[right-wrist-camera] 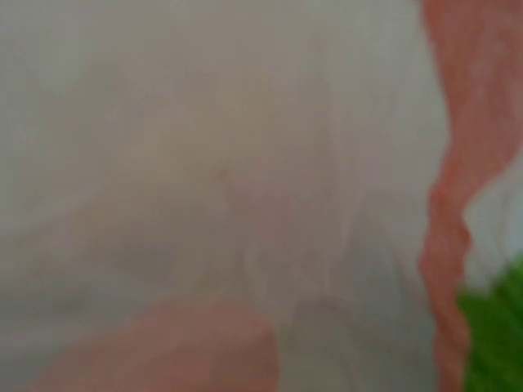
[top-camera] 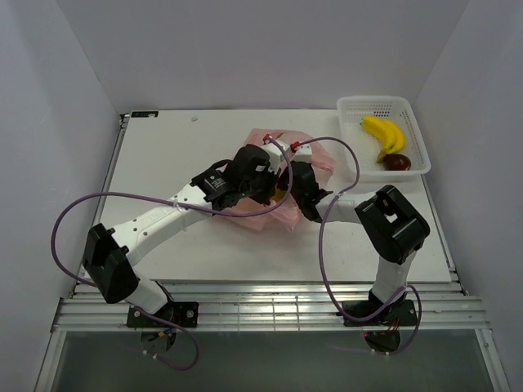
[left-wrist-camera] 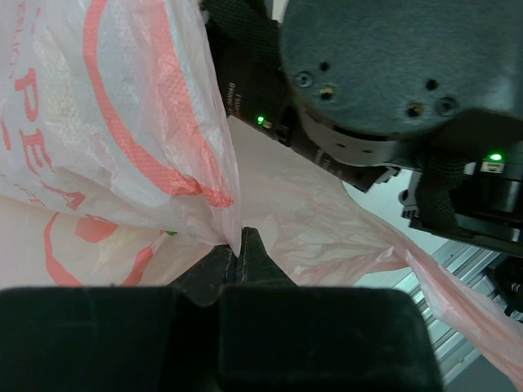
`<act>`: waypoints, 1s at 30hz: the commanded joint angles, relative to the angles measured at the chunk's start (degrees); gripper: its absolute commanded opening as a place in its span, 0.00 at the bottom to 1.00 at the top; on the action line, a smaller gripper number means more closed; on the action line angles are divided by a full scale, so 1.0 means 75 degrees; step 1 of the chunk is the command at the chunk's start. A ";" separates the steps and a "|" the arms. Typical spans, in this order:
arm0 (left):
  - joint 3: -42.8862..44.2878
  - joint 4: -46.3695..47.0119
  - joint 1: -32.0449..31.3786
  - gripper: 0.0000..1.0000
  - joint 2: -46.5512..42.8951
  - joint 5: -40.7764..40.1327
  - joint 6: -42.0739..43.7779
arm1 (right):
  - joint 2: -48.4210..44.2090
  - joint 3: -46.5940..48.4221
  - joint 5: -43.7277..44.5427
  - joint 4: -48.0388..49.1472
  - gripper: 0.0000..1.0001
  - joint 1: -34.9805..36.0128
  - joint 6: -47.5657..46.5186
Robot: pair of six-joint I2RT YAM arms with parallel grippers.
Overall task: Take the fake fruits out of the plastic bag
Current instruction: Take out the fake fruit from the plastic bag.
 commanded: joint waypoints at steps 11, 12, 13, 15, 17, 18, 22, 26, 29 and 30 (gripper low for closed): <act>-0.0117 0.0175 -0.0033 0.00 -0.0073 0.0406 0.0187 | 0.1416 0.1187 0.0271 0.0326 0.92 -0.0170 -0.0018; -0.0128 0.0175 -0.0033 0.00 -0.0073 0.0406 0.0187 | 0.1451 0.1198 0.0283 0.0315 0.93 -0.0170 -0.0017; -0.0128 0.0175 -0.0045 0.00 -0.0085 0.0406 0.0198 | 0.1463 0.1210 0.0260 0.0326 0.96 -0.0182 -0.0017; -0.0140 0.0187 -0.0033 0.00 -0.0120 0.0371 0.0198 | 0.1487 0.1210 0.0213 0.0326 0.86 -0.0229 -0.0040; -0.0163 0.0198 -0.0033 0.00 -0.0178 0.0290 0.0198 | 0.1440 0.1140 -0.0021 0.0361 0.61 -0.0275 -0.0006; -0.0163 0.0221 -0.0033 0.00 -0.0202 0.0254 0.0175 | 0.1312 0.1070 -0.0080 0.0408 0.53 -0.0311 0.0018; -0.0163 0.0221 -0.0033 0.00 -0.0249 0.0020 0.0081 | 0.0738 0.0660 -0.0466 0.0724 0.34 -0.0323 -0.0321; -0.0140 0.0198 -0.0033 0.00 -0.0272 -0.0250 -0.0024 | -0.0093 0.0098 -0.0736 0.0690 0.08 -0.0311 -0.0451; -0.0140 0.0175 -0.0033 0.00 -0.0319 -0.0414 -0.0047 | -0.0808 -0.0488 -0.0783 0.0538 0.08 -0.0311 -0.0533; -0.0152 0.0186 -0.0033 0.00 -0.0331 -0.0426 -0.0059 | -0.1170 -0.0779 -0.0818 0.0410 0.08 -0.0311 -0.0556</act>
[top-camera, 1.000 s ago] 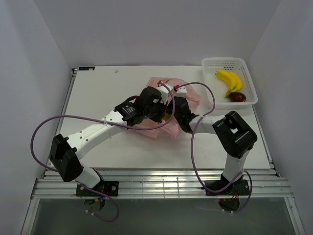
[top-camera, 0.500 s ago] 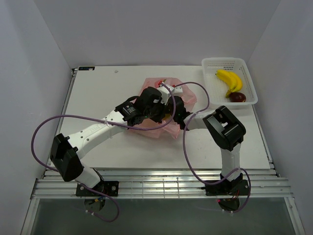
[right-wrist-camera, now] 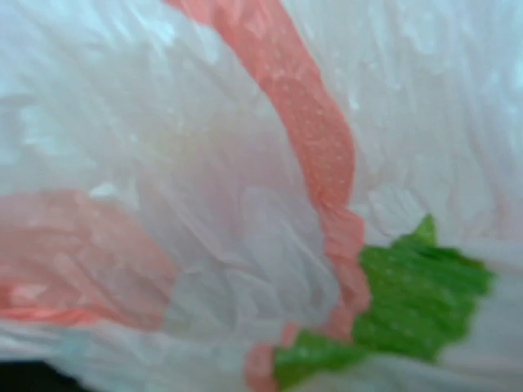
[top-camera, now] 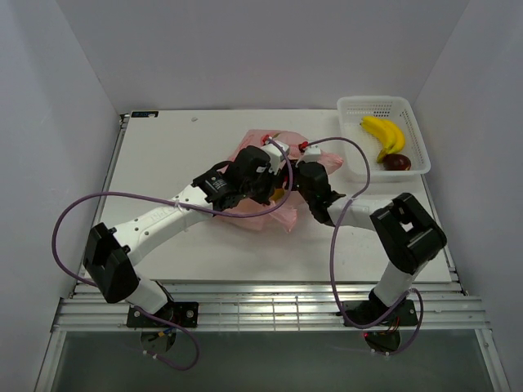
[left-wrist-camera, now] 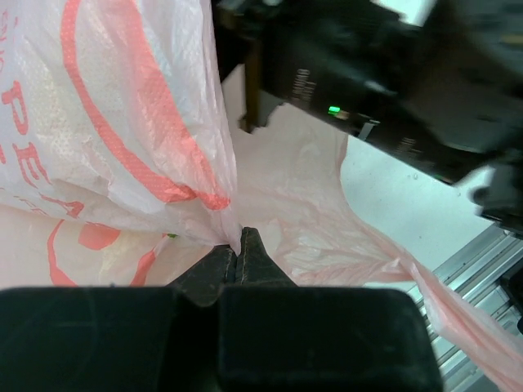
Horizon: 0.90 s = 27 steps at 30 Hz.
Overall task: Take the fake fruits out of the plastic bag
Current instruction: Take out the fake fruit from the plastic bag.
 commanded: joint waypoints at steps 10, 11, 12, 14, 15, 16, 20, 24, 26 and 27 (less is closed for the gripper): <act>-0.0056 0.0032 -0.0033 0.00 -0.0614 -0.0374 -0.0030 | -0.3427 -0.1602 -0.0302 -0.1125 0.08 -0.0019 -0.0648; -0.0056 0.0032 -0.0033 0.00 -0.0603 -0.0409 -0.0030 | -0.3602 -0.1555 -0.0431 -0.1419 0.08 -0.0019 -0.0730; -0.0044 0.0020 -0.0033 0.00 -0.0603 -0.0433 -0.0041 | -0.3906 -0.1485 -0.0607 -0.1747 0.08 -0.0019 -0.0800; -0.0009 0.0020 -0.0033 0.00 -0.0580 -0.0456 -0.0053 | -0.4200 -0.1368 -0.1122 -0.2810 0.08 -0.0019 -0.0895; -0.0009 0.0020 -0.0033 0.00 -0.0568 -0.0433 -0.0053 | -0.4515 -0.1367 -0.1368 -0.3107 0.08 -0.0019 -0.0895; 0.0003 0.0020 -0.0033 0.00 -0.0579 -0.0433 -0.0042 | -0.4704 -0.1332 -0.1637 -0.3481 0.08 -0.0019 -0.0872; 0.0015 0.0009 -0.0033 0.00 -0.0580 -0.0515 0.0017 | -0.5852 -0.1204 -0.2038 -0.4830 0.08 -0.0019 -0.0894; -0.0044 -0.0003 -0.0033 0.00 -0.0603 -0.0445 0.0216 | -0.6474 -0.0222 -0.1687 -0.6842 0.08 -0.0112 -0.1047; -0.0067 -0.0026 -0.0033 0.00 -0.0591 -0.0549 0.0286 | -0.6452 0.0119 -0.1837 -0.7373 0.08 -0.0288 -0.1105; -0.0067 -0.0050 -0.0033 0.00 -0.0568 -0.0585 0.0403 | -0.6394 0.0272 -0.2013 -0.7584 0.08 -0.0591 -0.1117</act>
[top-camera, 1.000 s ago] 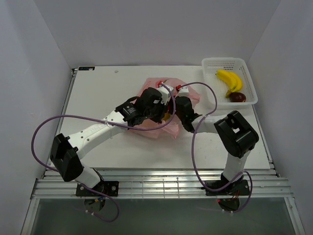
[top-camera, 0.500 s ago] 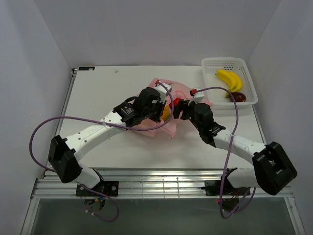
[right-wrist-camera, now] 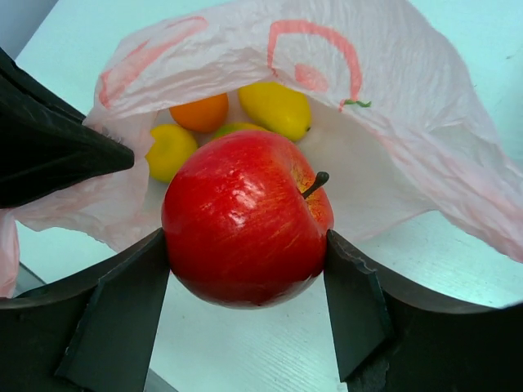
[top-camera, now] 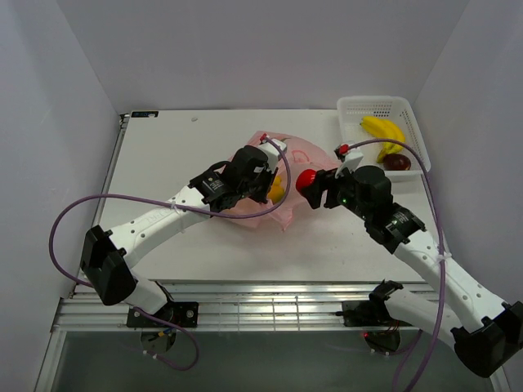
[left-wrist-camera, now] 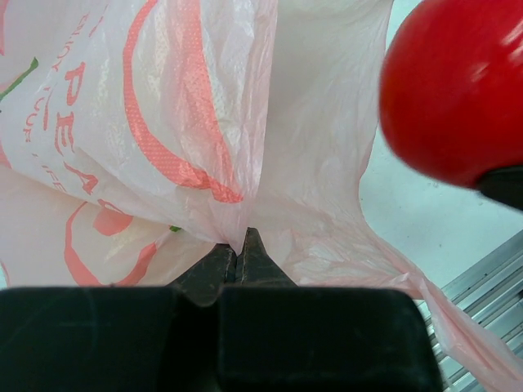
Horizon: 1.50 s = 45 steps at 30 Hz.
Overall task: Take the fake fruits out of the plastic bag
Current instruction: Take out the fake fruit from the plastic bag, then place the fake fruit in the bin.
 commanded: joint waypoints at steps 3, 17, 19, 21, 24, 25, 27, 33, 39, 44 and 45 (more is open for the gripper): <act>0.0037 -0.0123 -0.0045 0.00 -0.0311 -0.0250 0.0413 | -0.0008 0.1041 -0.1518 -0.1502 0.08 -0.1018 -0.0447; -0.0418 -0.0135 -0.0033 0.00 -0.0615 0.0428 0.0951 | 0.1606 0.3327 -0.2985 -0.1198 0.08 -0.3851 -0.0508; -0.0606 -0.0123 -0.0033 0.00 -0.0883 0.0813 0.1104 | 0.1936 0.3339 -0.2404 -0.1011 0.08 -0.4194 -0.0507; -0.0991 -0.0147 -0.0045 0.00 -0.1118 0.1084 0.1316 | 0.2509 0.3316 -0.1781 -0.0812 0.08 -0.4557 -0.0612; -0.1367 -0.0286 -0.0033 0.00 -0.1610 0.1352 0.1585 | 0.3363 0.3374 -0.1275 -0.0319 0.10 -0.5073 -0.0636; -0.1670 -0.0287 -0.0033 0.00 -0.1821 0.1332 0.1585 | 0.3599 0.3571 -0.1378 -0.0226 0.10 -0.5144 -0.0717; -0.1895 -0.0241 -0.0021 0.00 -0.1963 0.1425 0.1632 | 0.4291 0.3783 -0.1205 -0.0202 0.10 -0.5215 -0.0928; -0.1908 -0.0124 -0.0033 0.00 -0.1893 0.1460 0.1690 | 0.5674 0.4428 -0.0314 -0.0119 0.26 -0.5308 -0.1070; -0.1790 -0.0170 -0.0021 0.00 -0.1705 0.1496 0.1773 | 0.6402 0.5037 0.0003 -0.0365 0.90 -0.5484 -0.1069; -0.1673 -0.0088 -0.0021 0.00 -0.1799 0.1483 0.1667 | 0.5118 0.4536 -0.1353 -0.0295 0.90 -0.5473 -0.1327; -0.1638 -0.0030 -0.0033 0.00 -0.1799 0.1495 0.1644 | 0.4788 0.4383 -0.1797 -0.0272 0.90 -0.5473 -0.1327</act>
